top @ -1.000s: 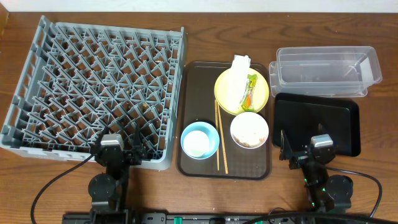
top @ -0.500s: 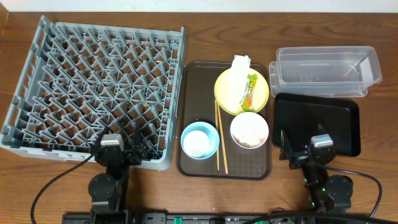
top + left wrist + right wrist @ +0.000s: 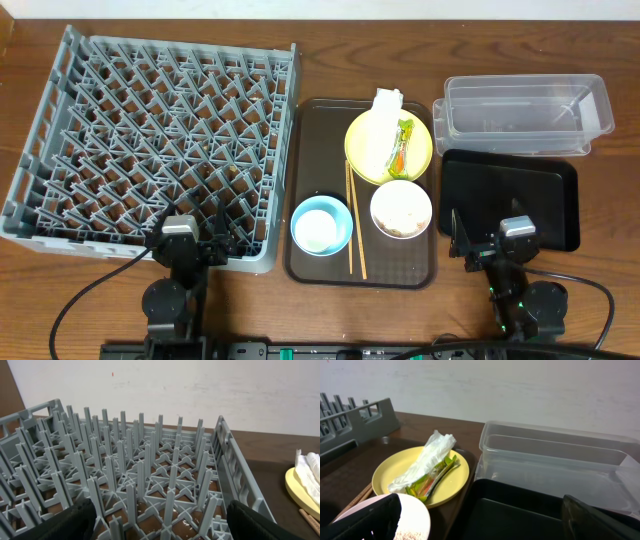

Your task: Sort waste into correct bins and load items into the dishwasher

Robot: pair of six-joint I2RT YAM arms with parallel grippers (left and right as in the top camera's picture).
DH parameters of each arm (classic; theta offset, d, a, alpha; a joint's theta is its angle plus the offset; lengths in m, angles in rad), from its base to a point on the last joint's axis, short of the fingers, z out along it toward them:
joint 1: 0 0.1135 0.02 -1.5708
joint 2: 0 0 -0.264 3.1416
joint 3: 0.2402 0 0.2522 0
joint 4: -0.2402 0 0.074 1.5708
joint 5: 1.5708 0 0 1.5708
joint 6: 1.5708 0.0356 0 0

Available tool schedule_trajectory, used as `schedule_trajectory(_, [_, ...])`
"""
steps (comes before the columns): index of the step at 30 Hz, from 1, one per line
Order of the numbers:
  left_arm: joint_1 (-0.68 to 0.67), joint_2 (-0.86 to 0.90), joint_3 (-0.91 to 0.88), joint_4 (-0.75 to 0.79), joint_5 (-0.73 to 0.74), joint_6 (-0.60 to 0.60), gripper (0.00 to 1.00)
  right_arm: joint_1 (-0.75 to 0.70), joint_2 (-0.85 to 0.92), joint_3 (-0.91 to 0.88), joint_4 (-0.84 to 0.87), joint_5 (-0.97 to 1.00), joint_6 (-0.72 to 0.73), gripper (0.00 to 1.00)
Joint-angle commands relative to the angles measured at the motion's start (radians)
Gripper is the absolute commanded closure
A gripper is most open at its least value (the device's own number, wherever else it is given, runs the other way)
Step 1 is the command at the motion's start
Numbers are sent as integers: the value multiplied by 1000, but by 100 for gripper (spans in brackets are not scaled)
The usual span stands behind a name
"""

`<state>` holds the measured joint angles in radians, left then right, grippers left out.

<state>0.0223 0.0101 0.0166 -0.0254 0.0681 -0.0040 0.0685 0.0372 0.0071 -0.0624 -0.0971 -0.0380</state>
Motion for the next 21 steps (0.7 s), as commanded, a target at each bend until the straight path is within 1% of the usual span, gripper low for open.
schedule_trajectory(1, [-2,-6,-13,-40,10,-13,13,-5,-6,-2,-2,-9,-6,1])
schedule_trajectory(8, [-2,-4,-5,-43,29,-21,14,-6,-6,10,-4,-7,24,1])
schedule_trajectory(13, [-2,29,62,-86,29,-21,14,-6,-4,41,-14,-4,37,1])
schedule_trajectory(18, [-2,139,192,-186,28,-21,14,-6,51,110,-48,-5,113,1])
schedule_trajectory(19, [-2,203,256,-230,28,-20,14,-6,101,151,-52,-5,112,1])
schedule_trajectory(21, [-2,274,325,-275,27,-21,14,-5,168,204,-62,-9,112,1])
